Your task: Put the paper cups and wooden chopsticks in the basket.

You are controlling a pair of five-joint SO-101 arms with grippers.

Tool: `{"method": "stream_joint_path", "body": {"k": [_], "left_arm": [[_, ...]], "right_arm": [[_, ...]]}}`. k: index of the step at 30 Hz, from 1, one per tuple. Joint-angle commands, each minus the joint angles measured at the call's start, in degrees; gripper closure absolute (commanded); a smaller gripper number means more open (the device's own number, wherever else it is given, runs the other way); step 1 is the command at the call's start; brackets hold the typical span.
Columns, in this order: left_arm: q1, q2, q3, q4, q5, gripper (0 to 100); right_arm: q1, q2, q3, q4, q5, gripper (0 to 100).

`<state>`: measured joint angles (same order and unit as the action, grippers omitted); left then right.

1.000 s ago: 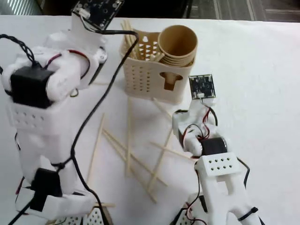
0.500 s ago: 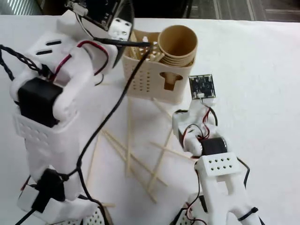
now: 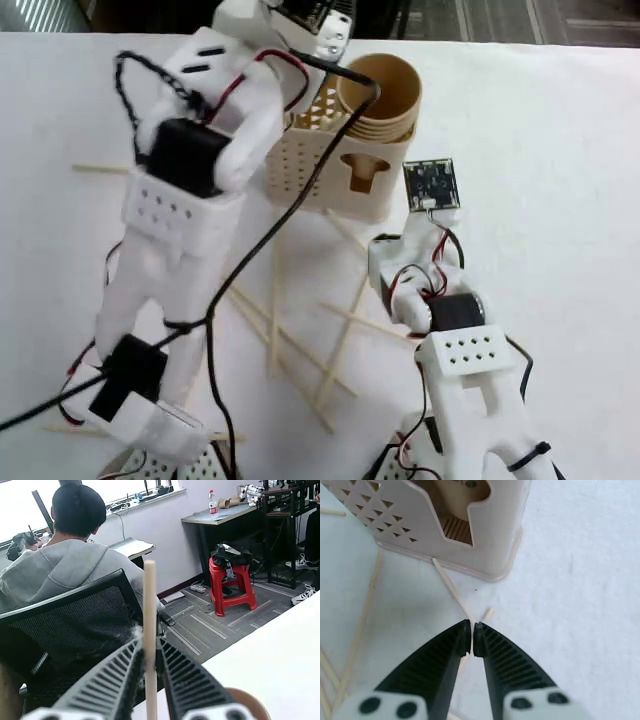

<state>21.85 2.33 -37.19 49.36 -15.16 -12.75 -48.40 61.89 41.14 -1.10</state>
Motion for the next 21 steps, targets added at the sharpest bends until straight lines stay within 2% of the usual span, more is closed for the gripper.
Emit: {"method": "stream_joint_path", "body": {"k": [1,4,7,10,12,17,21], "left_arm": [[0.48,0.31,3.34,-5.27,0.53,97],[-0.66,0.22,7.91,-5.71,0.53,96],[-2.59,0.13,11.08,-5.54,1.32,88],[-5.93,-0.13,11.60,-5.27,8.26,81],[-7.87,-1.80,11.52,-3.60,10.02,79],[-11.03,-11.12,11.60,4.48,9.23,80],[-15.08,-19.74,12.04,14.68,6.68,80]], "right_arm": [[0.40,-0.92,-0.26,-0.92,0.53,97.1],[0.48,-0.92,-0.26,-0.92,0.53,97.1],[0.40,-0.92,-0.26,-0.92,0.53,97.1],[0.31,-0.92,-0.26,-1.71,0.62,97.1],[0.48,-0.92,0.09,-2.15,0.62,97.1],[0.48,-0.92,1.32,-4.18,0.62,97.1],[0.57,-0.92,1.32,-4.18,0.62,97.1]]}}
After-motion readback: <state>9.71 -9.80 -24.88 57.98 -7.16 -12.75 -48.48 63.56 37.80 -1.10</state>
